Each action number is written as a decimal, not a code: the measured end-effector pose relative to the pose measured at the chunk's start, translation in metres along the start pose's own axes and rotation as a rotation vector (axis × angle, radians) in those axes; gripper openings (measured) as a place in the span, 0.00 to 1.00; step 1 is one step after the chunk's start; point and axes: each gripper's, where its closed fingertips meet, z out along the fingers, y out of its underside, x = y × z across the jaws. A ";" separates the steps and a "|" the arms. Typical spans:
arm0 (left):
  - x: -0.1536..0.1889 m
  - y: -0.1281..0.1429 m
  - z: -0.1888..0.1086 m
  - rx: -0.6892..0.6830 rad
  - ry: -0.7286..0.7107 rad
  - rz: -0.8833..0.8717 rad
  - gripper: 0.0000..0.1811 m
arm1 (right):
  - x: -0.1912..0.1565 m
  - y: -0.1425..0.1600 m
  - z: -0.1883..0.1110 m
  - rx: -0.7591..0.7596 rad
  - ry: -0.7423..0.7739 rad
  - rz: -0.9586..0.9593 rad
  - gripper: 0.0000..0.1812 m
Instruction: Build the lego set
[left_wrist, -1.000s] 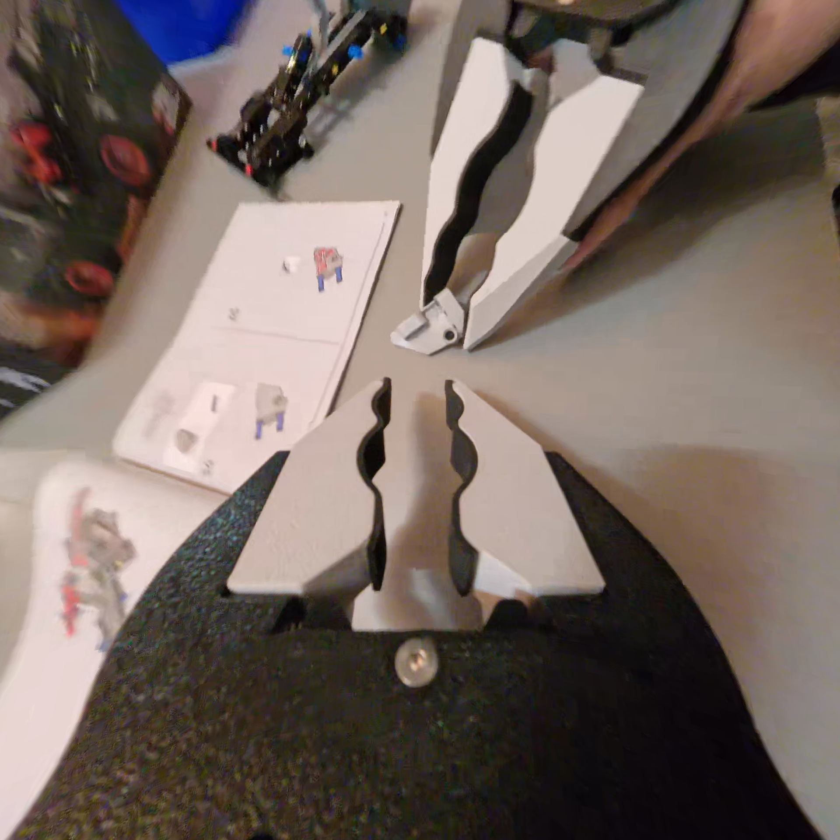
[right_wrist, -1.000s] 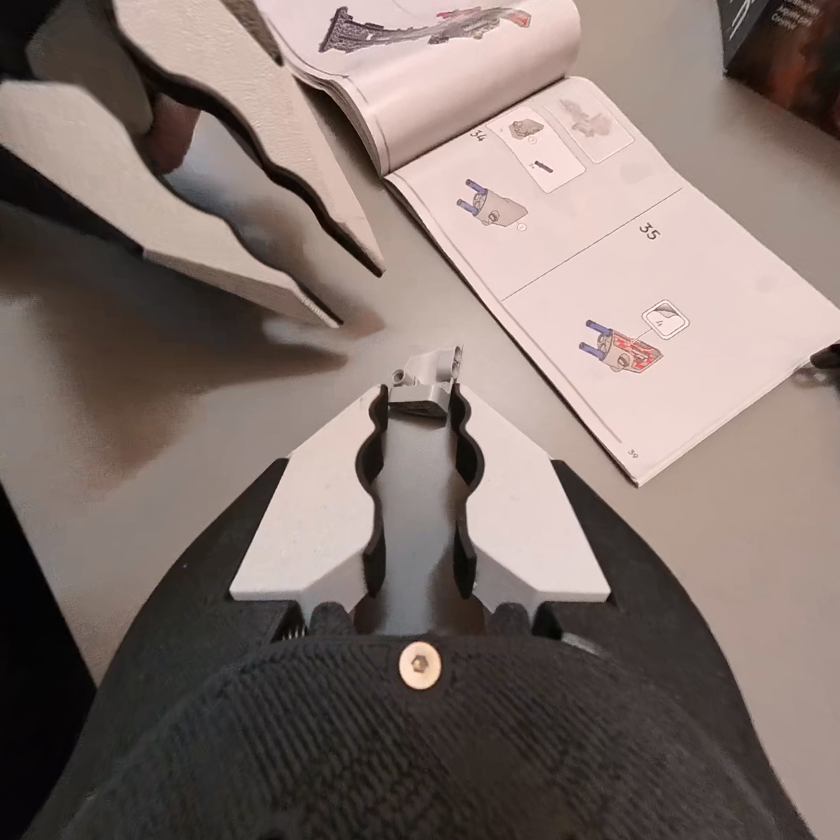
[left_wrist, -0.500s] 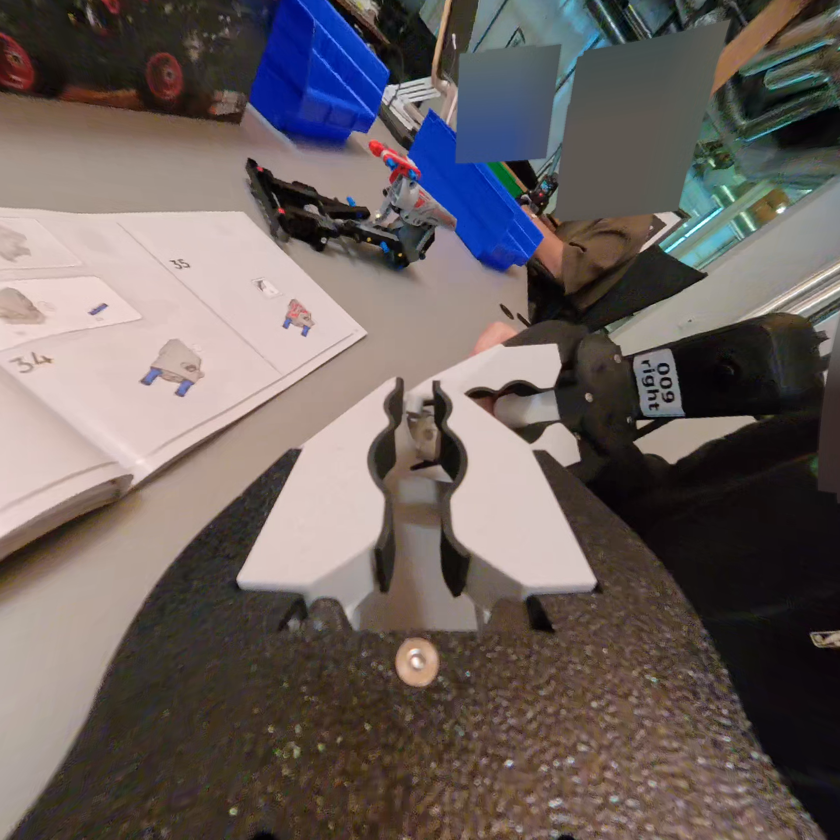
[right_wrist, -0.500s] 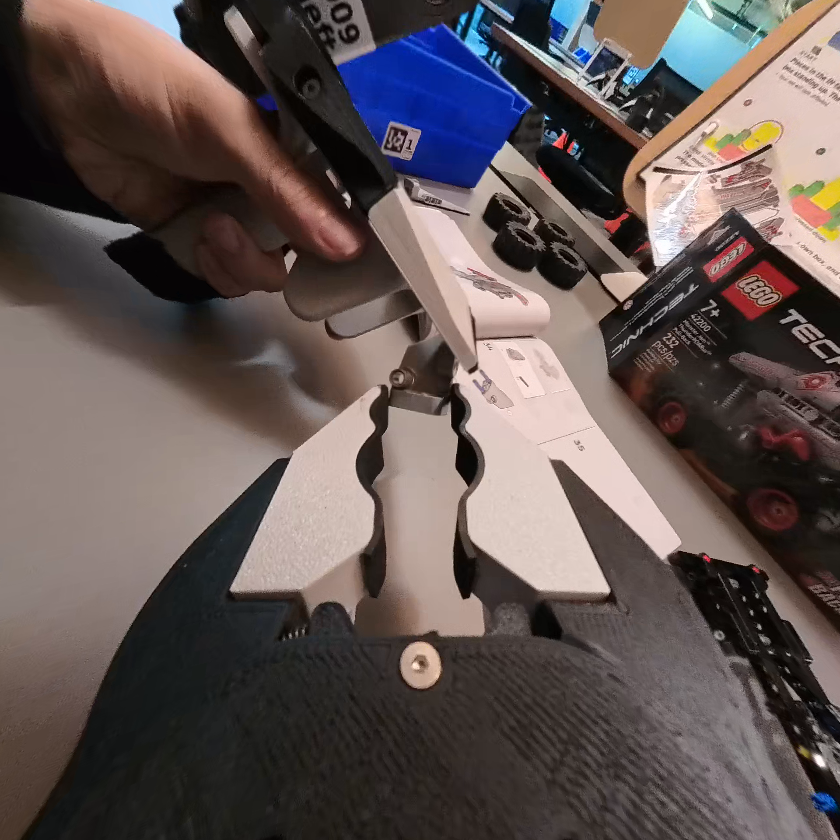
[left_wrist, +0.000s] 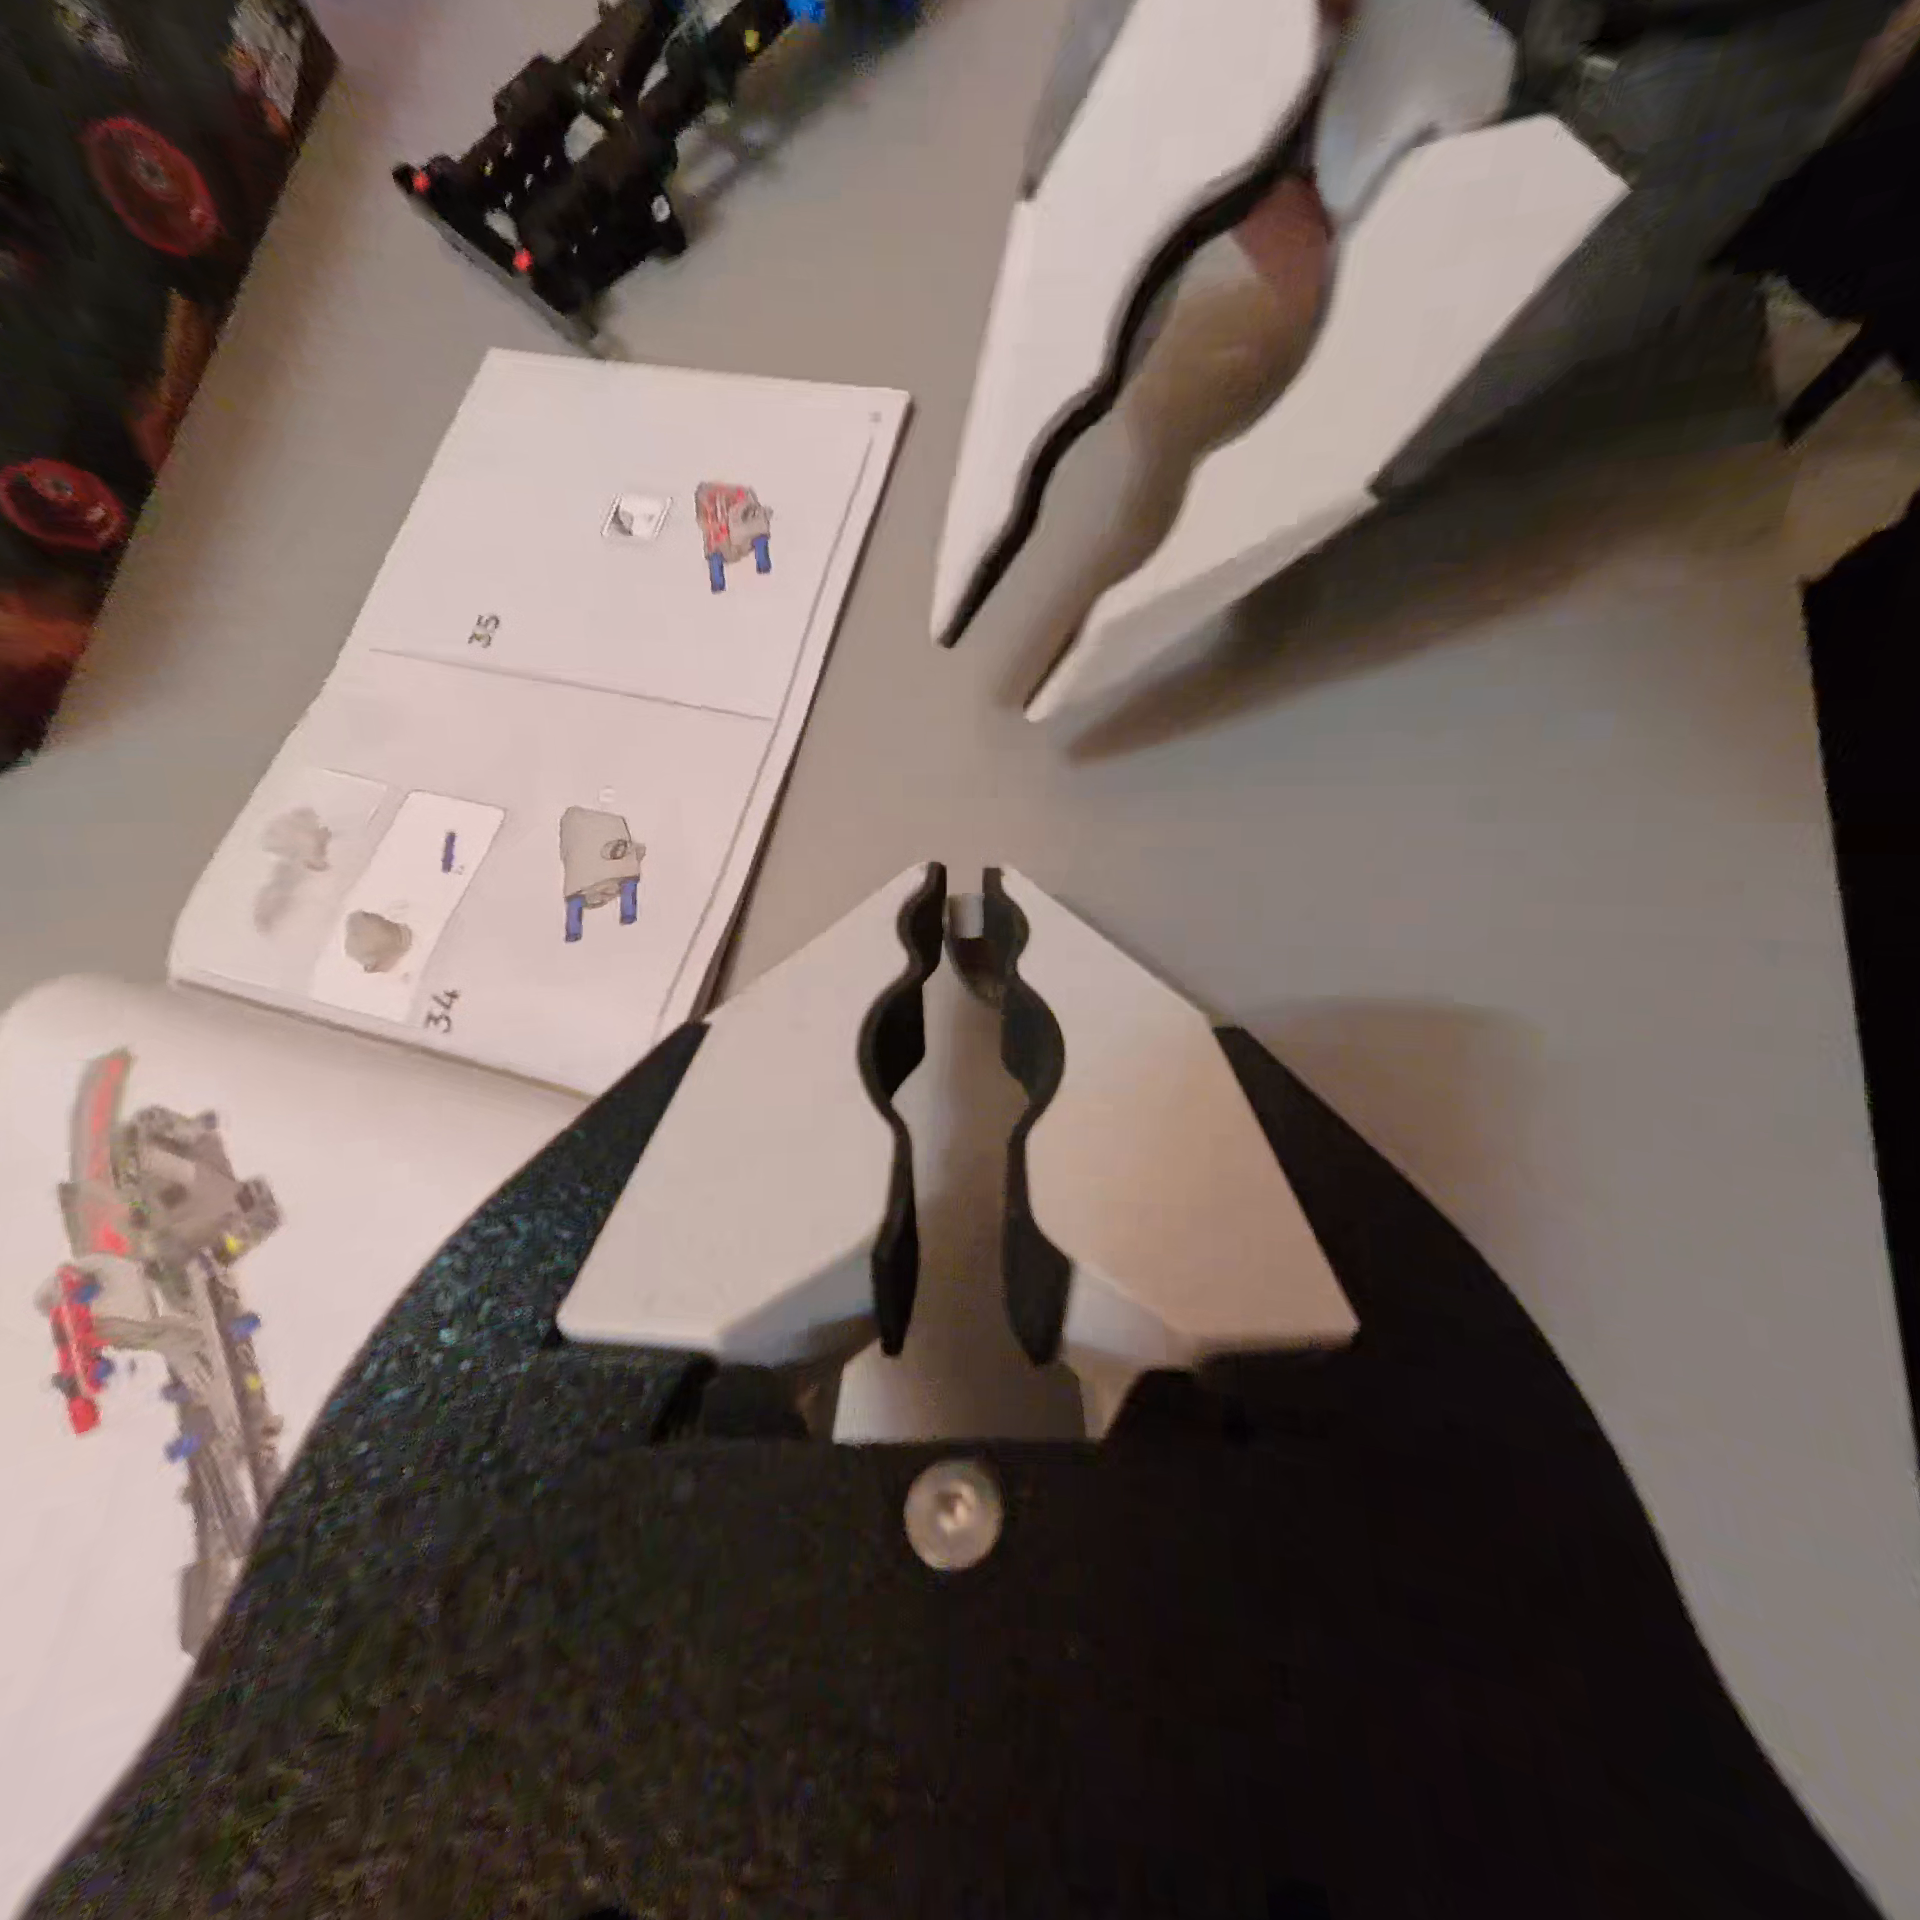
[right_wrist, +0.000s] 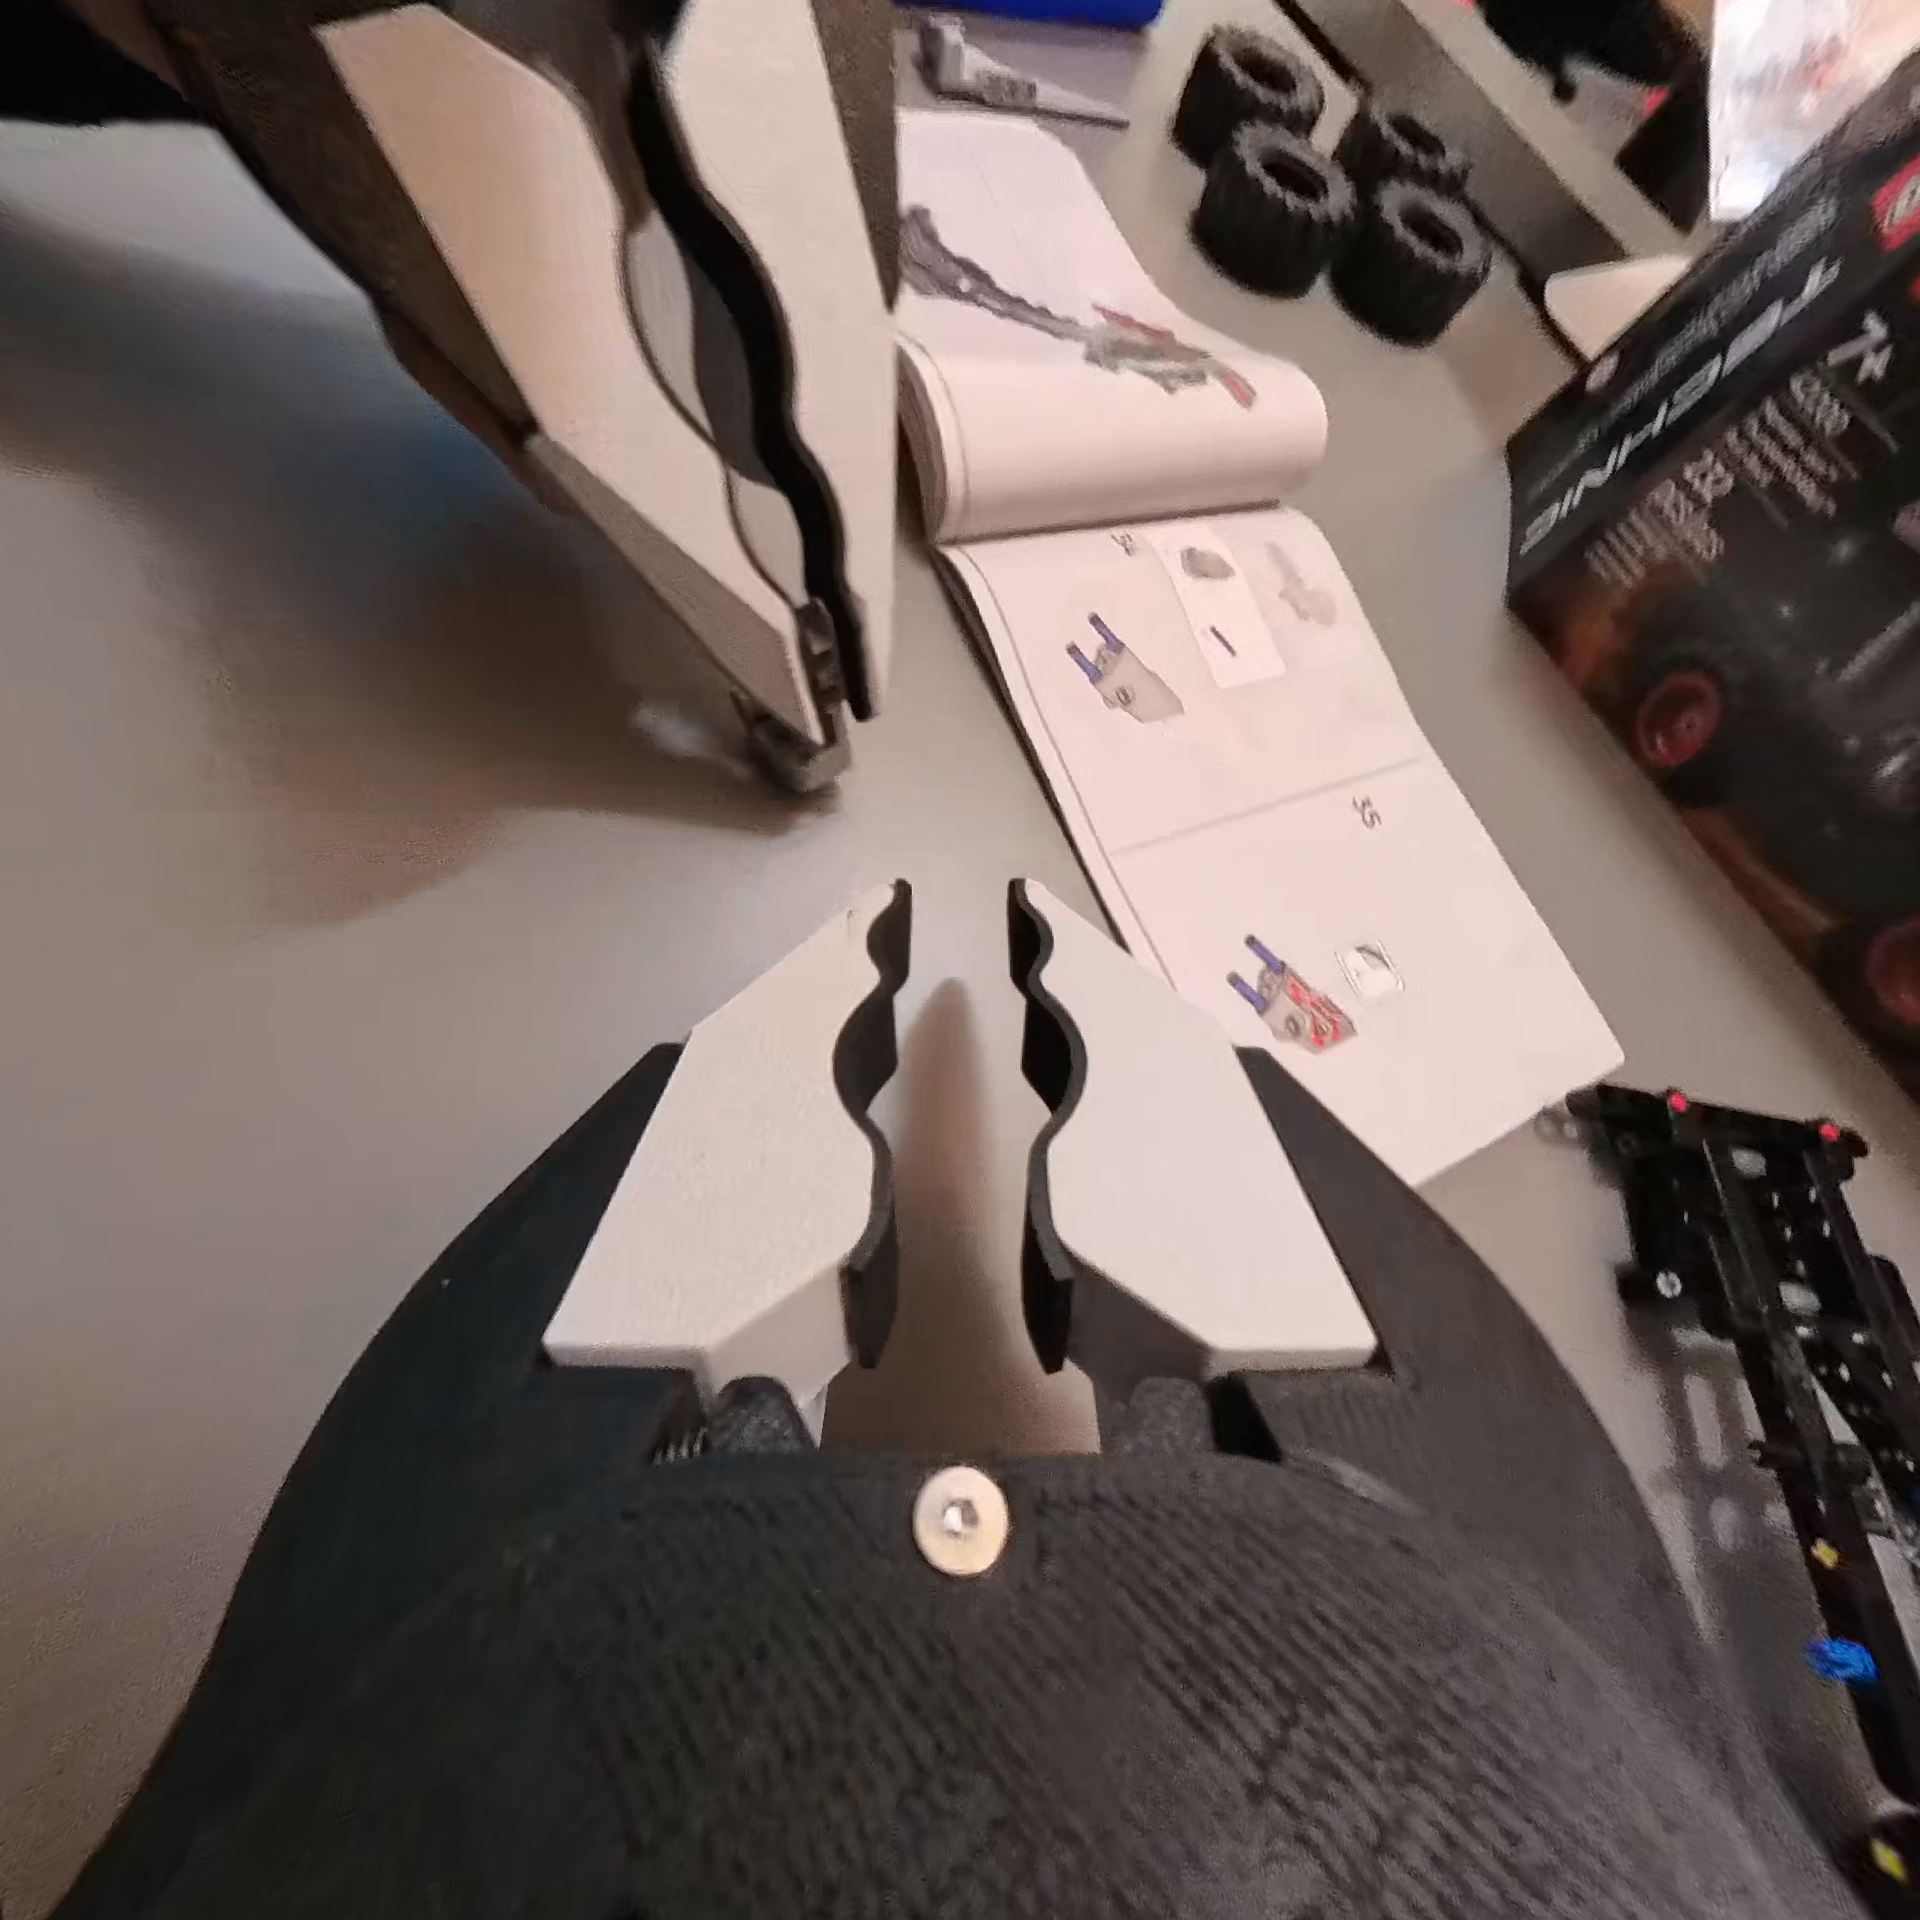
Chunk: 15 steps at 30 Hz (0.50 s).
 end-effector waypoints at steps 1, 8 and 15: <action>-0.001 -0.001 0.002 -0.006 -0.002 0.011 0.02 | 0.003 0.004 0.001 -0.020 0.003 0.015 0.09; 0.000 0.004 0.010 -0.040 0.028 0.035 0.02 | -0.003 0.021 0.005 -0.086 -0.079 0.093 0.09; -0.008 -0.009 -0.009 0.100 0.013 -0.070 0.11 | -0.004 0.025 0.005 -0.084 -0.126 0.163 0.06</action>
